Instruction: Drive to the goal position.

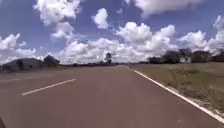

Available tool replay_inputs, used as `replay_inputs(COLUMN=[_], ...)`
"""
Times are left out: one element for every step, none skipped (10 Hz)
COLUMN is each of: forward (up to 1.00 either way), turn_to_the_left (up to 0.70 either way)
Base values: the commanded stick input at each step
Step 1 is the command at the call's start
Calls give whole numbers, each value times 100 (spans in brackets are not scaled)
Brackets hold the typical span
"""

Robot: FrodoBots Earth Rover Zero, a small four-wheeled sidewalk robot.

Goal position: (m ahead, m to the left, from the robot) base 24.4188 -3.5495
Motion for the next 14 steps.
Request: replay_inputs(forward=[100, 100, 100, 100, 100, 100, 100, 100, 100, 100, 100, 100, 100, 100], turn_to_the_left=[0, 0, 0, 0, 0, 0, 0, 0, 0, 0, 0, 0, 0, -10])
